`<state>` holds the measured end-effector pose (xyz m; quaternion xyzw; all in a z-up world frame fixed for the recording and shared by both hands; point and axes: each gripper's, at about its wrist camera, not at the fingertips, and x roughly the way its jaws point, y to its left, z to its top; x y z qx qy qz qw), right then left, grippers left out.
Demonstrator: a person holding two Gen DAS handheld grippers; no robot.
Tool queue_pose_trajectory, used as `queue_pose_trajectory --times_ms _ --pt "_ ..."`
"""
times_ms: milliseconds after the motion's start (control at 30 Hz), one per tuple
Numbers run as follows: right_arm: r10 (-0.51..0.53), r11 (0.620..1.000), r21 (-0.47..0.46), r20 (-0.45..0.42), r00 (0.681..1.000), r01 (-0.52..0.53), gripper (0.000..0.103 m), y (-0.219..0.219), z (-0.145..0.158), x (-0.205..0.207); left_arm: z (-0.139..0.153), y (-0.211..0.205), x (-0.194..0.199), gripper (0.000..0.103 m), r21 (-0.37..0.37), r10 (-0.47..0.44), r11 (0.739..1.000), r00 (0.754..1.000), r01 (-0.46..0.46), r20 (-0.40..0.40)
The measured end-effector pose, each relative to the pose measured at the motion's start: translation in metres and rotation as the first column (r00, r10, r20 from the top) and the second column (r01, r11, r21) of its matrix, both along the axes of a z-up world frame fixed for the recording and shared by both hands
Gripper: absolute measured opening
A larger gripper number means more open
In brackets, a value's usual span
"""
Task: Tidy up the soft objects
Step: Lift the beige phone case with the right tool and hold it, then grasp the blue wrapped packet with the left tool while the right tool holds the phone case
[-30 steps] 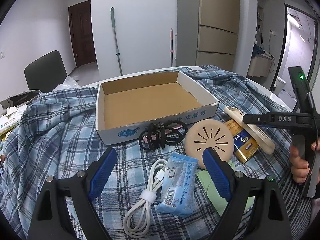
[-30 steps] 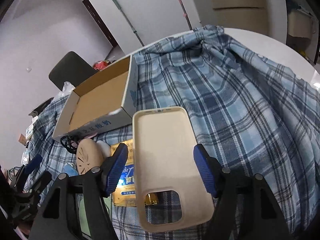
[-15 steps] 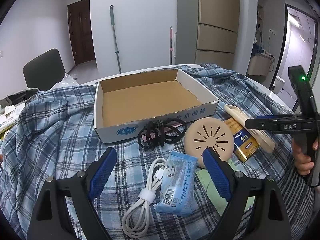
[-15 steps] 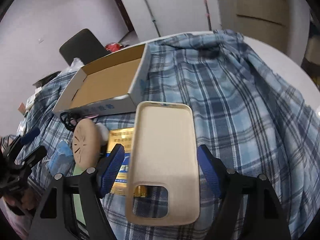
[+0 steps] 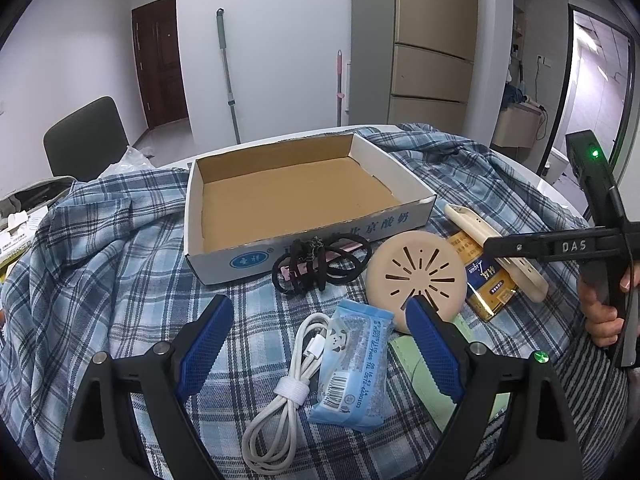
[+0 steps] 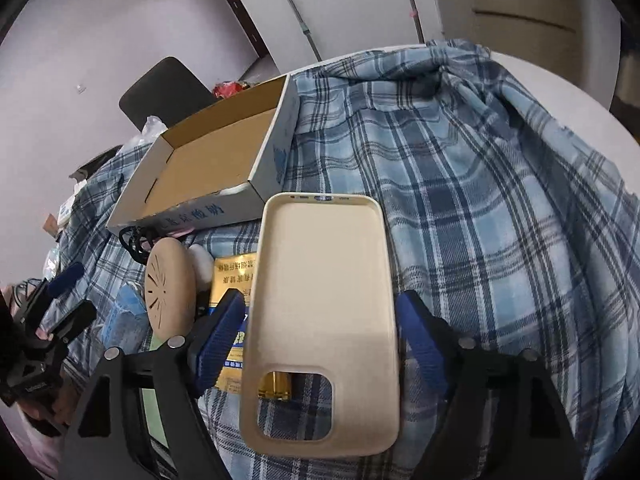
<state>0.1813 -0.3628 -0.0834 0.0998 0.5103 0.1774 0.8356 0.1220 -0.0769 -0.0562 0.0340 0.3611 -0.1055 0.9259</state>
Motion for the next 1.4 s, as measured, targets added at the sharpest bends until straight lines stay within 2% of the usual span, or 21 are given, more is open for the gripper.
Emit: queue_pose_trajectory --times_ms 100,133,200,300,500,633,733,833,1000,1100,1233,1333,1400 --pt "0.008 1.000 -0.019 0.006 1.000 -0.007 0.077 0.003 0.000 -0.002 0.000 0.000 0.000 0.090 0.000 0.000 1.000 1.000 0.000 -0.001" --pt "0.015 0.999 -0.033 0.009 1.000 -0.014 0.073 0.006 0.000 -0.002 0.000 0.000 0.000 0.090 0.000 0.000 1.000 1.000 0.000 -0.001" --pt "0.023 0.997 -0.077 0.015 1.000 -0.021 0.072 0.012 0.000 -0.003 0.000 0.000 0.000 0.090 0.000 0.000 1.000 1.000 0.000 -0.001" --pt "-0.029 0.982 -0.187 0.040 0.999 0.036 0.072 0.016 0.006 -0.005 -0.001 0.000 0.000 0.090 -0.004 0.001 1.000 1.000 -0.001 -0.003" --pt "0.016 0.982 -0.186 0.127 0.992 0.008 0.072 0.034 0.044 -0.031 0.001 0.005 -0.001 0.090 -0.020 0.007 1.000 1.000 -0.007 0.006" --pt "0.047 0.958 -0.287 0.074 0.996 -0.024 0.072 0.059 0.032 -0.050 0.002 0.004 -0.002 0.090 -0.012 0.006 1.000 1.000 -0.006 0.013" --pt "0.060 0.961 -0.274 0.034 0.998 -0.048 0.072 0.063 0.019 -0.064 0.002 0.004 -0.001 0.090 -0.012 0.008 1.000 1.000 -0.008 0.012" --pt "0.070 0.957 -0.286 0.050 0.996 -0.053 0.073 0.067 0.019 -0.071 0.002 0.003 -0.001 0.090 -0.012 0.009 1.000 1.000 -0.009 0.011" --pt "0.051 0.960 -0.275 0.023 0.998 -0.043 0.074 0.064 0.015 -0.064 0.003 0.002 -0.002 0.090 -0.002 0.001 1.000 1.000 -0.001 0.018" --pt "0.034 0.966 -0.258 0.004 0.999 -0.032 0.074 0.063 0.013 -0.061 0.001 -0.001 -0.002 0.090 0.008 -0.022 1.000 1.000 0.022 0.001" --pt "0.044 0.958 -0.284 -0.013 0.999 -0.046 0.074 0.069 0.010 -0.061 -0.003 -0.008 -0.002 0.090 0.026 -0.079 0.996 0.996 0.080 -0.028" --pt "0.027 0.948 -0.317 0.028 0.999 -0.017 0.072 0.073 0.013 -0.064 -0.005 -0.010 -0.002 0.090 0.021 -0.112 0.993 0.992 0.113 -0.049" --pt "0.010 0.946 -0.322 0.081 0.997 0.017 0.072 0.072 0.018 -0.069 -0.006 -0.011 -0.002 0.085 0.009 -0.132 0.991 0.989 0.133 -0.064"
